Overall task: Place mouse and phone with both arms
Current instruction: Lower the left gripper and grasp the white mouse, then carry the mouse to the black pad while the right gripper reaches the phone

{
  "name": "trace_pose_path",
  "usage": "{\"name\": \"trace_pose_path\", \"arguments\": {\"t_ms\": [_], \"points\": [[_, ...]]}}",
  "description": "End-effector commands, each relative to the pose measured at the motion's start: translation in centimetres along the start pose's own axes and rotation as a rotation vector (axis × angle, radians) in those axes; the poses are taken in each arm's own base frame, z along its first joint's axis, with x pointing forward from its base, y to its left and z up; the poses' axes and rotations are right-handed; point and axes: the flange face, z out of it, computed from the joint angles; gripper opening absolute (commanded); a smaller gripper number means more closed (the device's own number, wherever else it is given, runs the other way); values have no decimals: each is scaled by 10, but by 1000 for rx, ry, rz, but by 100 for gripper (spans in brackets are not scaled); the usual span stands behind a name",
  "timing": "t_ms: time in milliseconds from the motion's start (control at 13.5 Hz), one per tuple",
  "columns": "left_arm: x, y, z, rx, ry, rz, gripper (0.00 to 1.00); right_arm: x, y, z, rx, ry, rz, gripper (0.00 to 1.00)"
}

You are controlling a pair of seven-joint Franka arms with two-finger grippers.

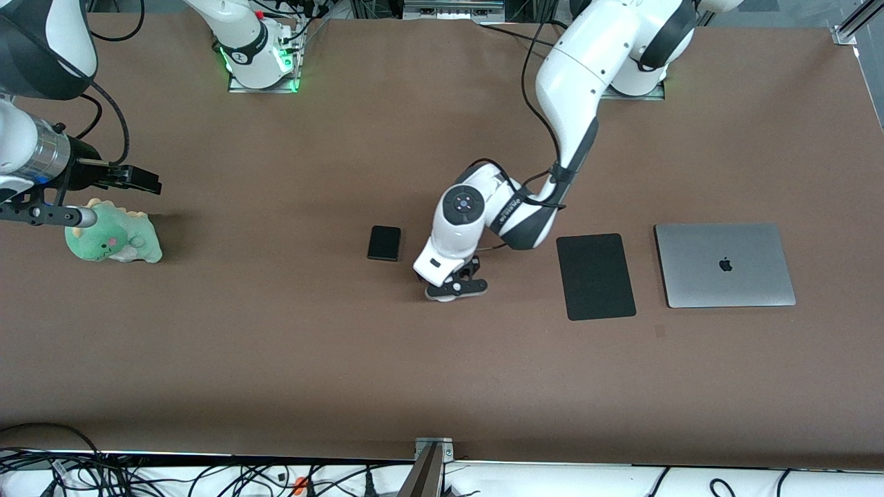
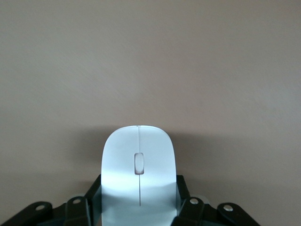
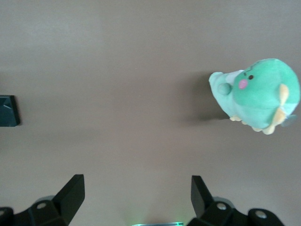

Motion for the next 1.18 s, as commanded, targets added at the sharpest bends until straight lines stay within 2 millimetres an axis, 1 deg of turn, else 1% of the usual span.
{"name": "trace_pose_path", "arguments": {"t_ms": [0, 148, 222, 370, 443, 517, 591, 665, 739, 813, 961, 1035, 1109], "points": [[27, -47, -35, 31, -26, 31, 43, 8, -33, 21, 41, -34, 33, 100], [38, -83, -50, 50, -38, 60, 43, 15, -72, 37, 48, -32, 47, 100], [44, -109, -58, 62, -47, 69, 44, 18, -92, 46, 48, -26, 63, 100], [51, -170, -81, 80, -59, 78, 45, 21, -134, 64, 51, -9, 86, 100], [49, -200, -86, 84, -63, 93, 49, 22, -154, 74, 52, -7, 95, 100], [44, -226, -87, 83, -58, 123, 49, 24, -174, 88, 49, 0, 110, 100], [38, -255, -85, 88, -66, 150, 48, 26, -198, 105, 47, 16, 129, 100], [32, -276, -78, 96, -82, 154, 48, 26, -224, 121, 46, 36, 140, 100], [22, -292, -70, 103, -98, 153, 48, 26, -248, 137, 48, 58, 140, 100], [10, -299, -58, 109, -113, 151, 48, 25, -272, 158, 50, 76, 128, 100], [6, -323, -34, 101, -96, 122, 49, 24, -304, 195, 46, 101, 90, 100], [6, -328, -25, 97, -83, 120, 57, 23, -316, 210, 48, 113, 74, 100], [6, -329, -21, 98, -84, 120, 85, 21, -326, 224, 46, 119, 59, 100]]}}
